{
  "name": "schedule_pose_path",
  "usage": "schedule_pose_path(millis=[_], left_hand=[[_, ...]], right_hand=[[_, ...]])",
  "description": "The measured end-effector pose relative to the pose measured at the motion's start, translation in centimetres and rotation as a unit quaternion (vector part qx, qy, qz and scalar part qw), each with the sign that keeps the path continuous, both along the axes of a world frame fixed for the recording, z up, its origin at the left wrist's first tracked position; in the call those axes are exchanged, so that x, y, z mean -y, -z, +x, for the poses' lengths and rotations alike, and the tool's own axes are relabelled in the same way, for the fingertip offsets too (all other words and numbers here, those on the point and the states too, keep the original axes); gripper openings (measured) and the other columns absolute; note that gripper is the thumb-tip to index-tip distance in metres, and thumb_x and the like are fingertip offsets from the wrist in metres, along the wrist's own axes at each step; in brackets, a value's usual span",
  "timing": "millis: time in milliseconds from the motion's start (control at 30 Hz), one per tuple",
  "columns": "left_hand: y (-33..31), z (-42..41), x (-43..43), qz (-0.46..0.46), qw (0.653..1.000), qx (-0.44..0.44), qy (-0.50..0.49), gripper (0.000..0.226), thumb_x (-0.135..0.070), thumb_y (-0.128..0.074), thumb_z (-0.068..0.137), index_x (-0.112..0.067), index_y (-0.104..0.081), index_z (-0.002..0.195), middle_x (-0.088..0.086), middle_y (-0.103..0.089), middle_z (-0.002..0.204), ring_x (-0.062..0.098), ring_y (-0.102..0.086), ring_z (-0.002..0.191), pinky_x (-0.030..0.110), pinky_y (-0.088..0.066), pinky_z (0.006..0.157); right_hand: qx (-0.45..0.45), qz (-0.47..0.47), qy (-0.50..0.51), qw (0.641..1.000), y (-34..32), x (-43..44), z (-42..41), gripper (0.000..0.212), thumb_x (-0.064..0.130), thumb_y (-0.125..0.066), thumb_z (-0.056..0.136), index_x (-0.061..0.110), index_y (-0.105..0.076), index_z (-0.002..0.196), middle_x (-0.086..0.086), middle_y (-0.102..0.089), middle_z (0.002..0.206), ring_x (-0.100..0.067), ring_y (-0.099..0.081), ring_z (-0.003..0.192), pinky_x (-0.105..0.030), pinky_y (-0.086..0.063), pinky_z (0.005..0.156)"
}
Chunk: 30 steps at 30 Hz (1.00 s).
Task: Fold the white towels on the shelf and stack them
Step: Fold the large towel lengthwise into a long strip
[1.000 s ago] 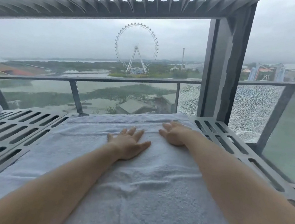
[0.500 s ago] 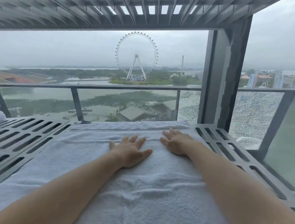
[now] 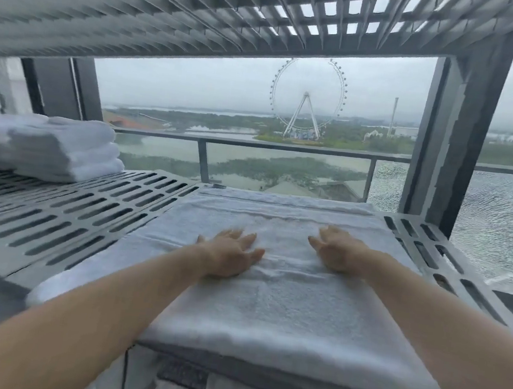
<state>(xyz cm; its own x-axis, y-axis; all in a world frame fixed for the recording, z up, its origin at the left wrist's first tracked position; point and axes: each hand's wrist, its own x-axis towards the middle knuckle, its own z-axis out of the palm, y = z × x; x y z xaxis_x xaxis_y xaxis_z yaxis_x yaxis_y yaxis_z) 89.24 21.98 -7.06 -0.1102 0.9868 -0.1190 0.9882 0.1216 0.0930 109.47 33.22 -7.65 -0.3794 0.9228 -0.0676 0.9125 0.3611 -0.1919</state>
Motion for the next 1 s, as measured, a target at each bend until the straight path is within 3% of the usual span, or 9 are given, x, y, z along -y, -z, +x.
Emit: schedule_pose_path(millis=[167, 300, 800, 933, 1000], left_hand=[[0.3, -0.6, 4.5, 0.005, 0.998, 0.003, -0.065, 0.066, -0.065, -0.016, 0.091, -0.034, -0.004, 0.148, -0.003, 0.001, 0.159, 0.019, 0.003, 0.146, 0.060, 0.003, 0.113], [0.6, -0.2, 6.0, 0.025, 0.996, 0.005, -0.083, 0.064, -0.065, -0.017, 0.092, -0.036, -0.006, 0.148, -0.002, 0.000, 0.159, 0.018, 0.002, 0.146, 0.058, 0.005, 0.112], [0.5, -1.7, 1.8, 0.039, 0.998, 0.003, -0.050, 0.063, -0.066, -0.019, 0.090, -0.041, -0.007, 0.147, -0.003, -0.001, 0.159, 0.019, 0.001, 0.146, 0.060, 0.004, 0.111], [0.8, -1.9, 2.1, 0.060, 0.998, 0.004, -0.027, 0.063, -0.063, -0.020, 0.091, -0.043, 0.004, 0.146, -0.005, 0.015, 0.157, 0.017, 0.015, 0.144, 0.062, 0.012, 0.108], [1.0, -2.4, 2.7, 0.065, 0.998, -0.004, -0.008, 0.063, -0.063, -0.020, 0.092, -0.043, 0.004, 0.146, -0.007, 0.014, 0.157, 0.016, 0.015, 0.144, 0.062, 0.012, 0.108]], right_hand=[[-0.009, -0.013, -0.079, 0.997, 0.4, 4.9, -1.2, 0.064, 0.058, -0.022, 0.094, 0.025, -0.016, 0.149, 0.004, 0.000, 0.159, -0.021, 0.005, 0.146, -0.053, 0.002, 0.114], [0.006, 0.010, -0.096, 0.995, 0.7, 6.6, -1.0, 0.062, 0.060, -0.021, 0.094, 0.031, -0.015, 0.148, 0.006, -0.003, 0.159, -0.017, 0.003, 0.146, -0.054, 0.002, 0.113], [0.013, 0.020, -0.064, 0.998, 0.8, 3.5, -1.7, 0.064, 0.064, -0.019, 0.092, 0.036, -0.011, 0.148, 0.009, -0.001, 0.158, -0.016, 0.003, 0.146, -0.053, 0.004, 0.113], [-0.026, 0.066, -0.065, 0.995, 0.5, 5.1, -2.3, 0.060, 0.057, -0.024, 0.094, 0.032, -0.016, 0.148, 0.009, -0.004, 0.158, -0.013, 0.001, 0.146, -0.050, 0.002, 0.114], [-0.041, 0.066, -0.087, 0.993, 0.5, 6.5, -3.0, 0.057, 0.056, -0.024, 0.095, 0.036, -0.016, 0.148, 0.011, -0.004, 0.158, -0.012, 0.001, 0.145, -0.050, 0.004, 0.114]])
